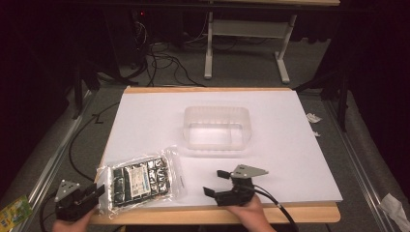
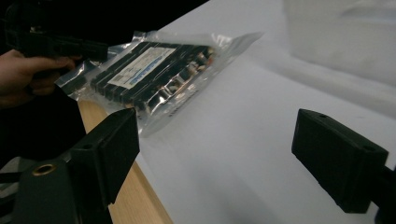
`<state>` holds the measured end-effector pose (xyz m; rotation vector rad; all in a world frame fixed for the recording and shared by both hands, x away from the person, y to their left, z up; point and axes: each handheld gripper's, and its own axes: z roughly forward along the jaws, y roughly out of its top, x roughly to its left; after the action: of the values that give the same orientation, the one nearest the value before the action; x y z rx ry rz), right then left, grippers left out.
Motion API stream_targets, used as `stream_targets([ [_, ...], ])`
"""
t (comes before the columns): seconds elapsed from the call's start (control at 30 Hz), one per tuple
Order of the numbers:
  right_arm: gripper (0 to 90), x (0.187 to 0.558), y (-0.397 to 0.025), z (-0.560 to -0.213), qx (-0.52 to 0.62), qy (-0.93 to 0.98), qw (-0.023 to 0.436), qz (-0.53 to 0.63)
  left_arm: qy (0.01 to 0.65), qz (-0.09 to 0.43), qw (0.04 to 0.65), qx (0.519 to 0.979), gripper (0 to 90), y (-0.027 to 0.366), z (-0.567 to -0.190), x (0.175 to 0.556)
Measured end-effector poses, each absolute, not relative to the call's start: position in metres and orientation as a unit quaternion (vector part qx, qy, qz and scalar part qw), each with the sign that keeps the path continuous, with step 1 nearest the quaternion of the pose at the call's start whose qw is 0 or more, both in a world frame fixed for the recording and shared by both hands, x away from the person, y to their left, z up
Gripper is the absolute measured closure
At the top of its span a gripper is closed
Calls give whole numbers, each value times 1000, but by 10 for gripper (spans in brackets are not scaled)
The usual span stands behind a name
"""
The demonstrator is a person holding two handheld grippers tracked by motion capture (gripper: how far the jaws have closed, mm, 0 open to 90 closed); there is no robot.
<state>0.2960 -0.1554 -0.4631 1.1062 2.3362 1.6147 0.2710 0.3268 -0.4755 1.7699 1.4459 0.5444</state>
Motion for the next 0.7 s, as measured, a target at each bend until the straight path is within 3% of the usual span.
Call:
stream_targets([
  [0.2, 183, 307, -113, -482, 367, 777, 7, 511, 560, 222, 388, 698, 649, 326, -474, 269],
  [0.37, 259, 313, -87, -489, 374, 779, -21, 503, 535, 250, 395, 704, 656, 322, -465, 265],
  [0.5, 352, 313, -81, -491, 375, 783, -38, 495, 523, 263, 397, 707, 654, 318, -460, 264],
  [0.53, 422, 312, -79, -492, 378, 780, -49, 495, 515, 272, 398, 709, 651, 314, -458, 263],
  [0.6, 455, 312, -78, -493, 380, 779, -58, 495, 510, 278, 398, 710, 646, 313, -457, 262],
  [0.7, 593, 310, -76, -495, 384, 780, -69, 489, 496, 293, 396, 715, 639, 309, -453, 260],
])
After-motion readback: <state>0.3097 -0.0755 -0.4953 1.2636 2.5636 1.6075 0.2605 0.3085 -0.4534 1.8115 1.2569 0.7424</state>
